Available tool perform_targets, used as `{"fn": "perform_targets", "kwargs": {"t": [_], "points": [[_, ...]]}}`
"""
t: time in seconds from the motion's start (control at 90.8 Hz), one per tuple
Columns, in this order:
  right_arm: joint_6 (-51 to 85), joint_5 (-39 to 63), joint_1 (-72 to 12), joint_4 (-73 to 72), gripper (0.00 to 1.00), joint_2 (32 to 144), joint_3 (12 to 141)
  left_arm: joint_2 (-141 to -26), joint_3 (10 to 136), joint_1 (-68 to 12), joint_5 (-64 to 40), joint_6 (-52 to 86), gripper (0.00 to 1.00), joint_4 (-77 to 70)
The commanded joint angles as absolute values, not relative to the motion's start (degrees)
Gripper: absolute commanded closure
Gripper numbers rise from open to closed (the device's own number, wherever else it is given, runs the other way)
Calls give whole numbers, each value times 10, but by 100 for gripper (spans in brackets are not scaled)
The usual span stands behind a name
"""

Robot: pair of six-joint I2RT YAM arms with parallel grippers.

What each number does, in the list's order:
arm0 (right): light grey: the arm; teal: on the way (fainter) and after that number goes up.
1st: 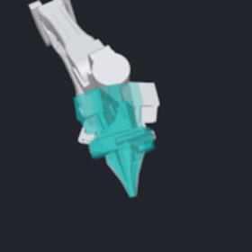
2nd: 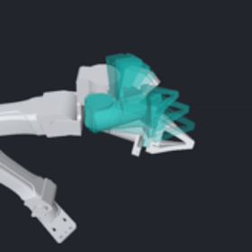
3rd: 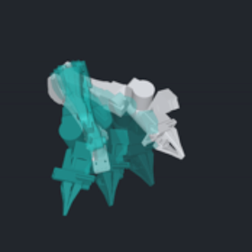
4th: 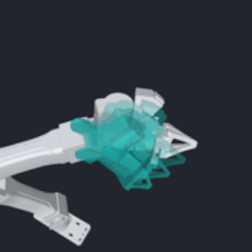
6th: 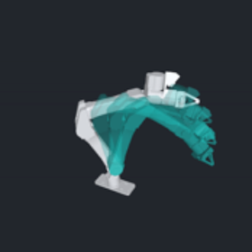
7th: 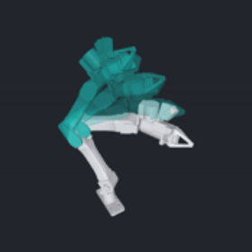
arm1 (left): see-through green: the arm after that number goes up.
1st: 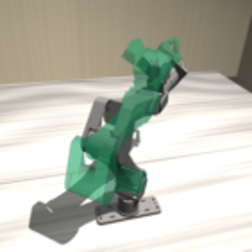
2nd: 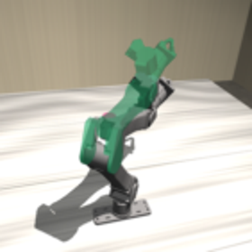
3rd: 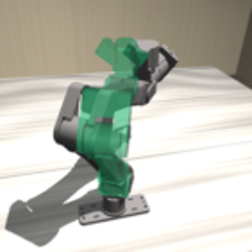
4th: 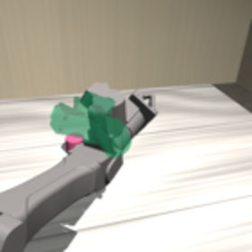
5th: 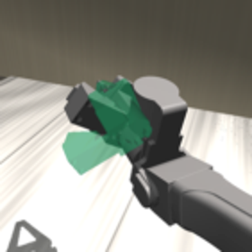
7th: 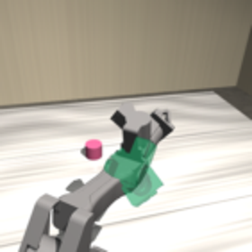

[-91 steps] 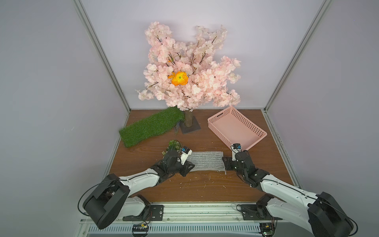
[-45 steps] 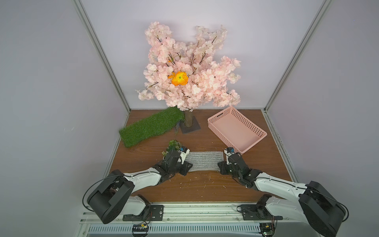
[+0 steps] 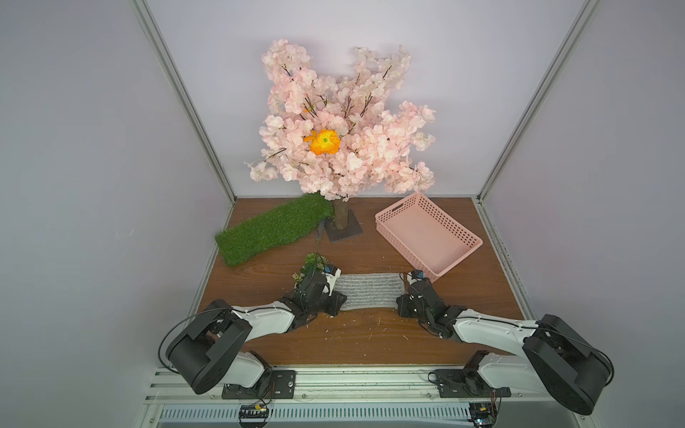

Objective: Fold the square dishcloth
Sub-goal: Smooth out the cleaning item at the center of the board.

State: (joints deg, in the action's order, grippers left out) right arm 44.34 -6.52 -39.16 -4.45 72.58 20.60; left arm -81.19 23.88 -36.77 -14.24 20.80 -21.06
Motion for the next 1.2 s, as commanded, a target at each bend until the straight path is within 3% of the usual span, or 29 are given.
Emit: {"fn": "perform_targets", "kwargs": {"t": [0.0,0.231,0.473,1.189], "points": [[432,-102,-392,-9,87,725,225,-812,236,-373,-125,218,75,-219],[406,-134,-391,-2,82,688,274,-784,264,-374,-111,246,75,-222],[387,-148,-387,-15,82,733,312,-782,300,-374,-38,290,75,-206],[357,-128,-311,-95,84,878,317,-931,367,-374,59,299,78,-197]]}}
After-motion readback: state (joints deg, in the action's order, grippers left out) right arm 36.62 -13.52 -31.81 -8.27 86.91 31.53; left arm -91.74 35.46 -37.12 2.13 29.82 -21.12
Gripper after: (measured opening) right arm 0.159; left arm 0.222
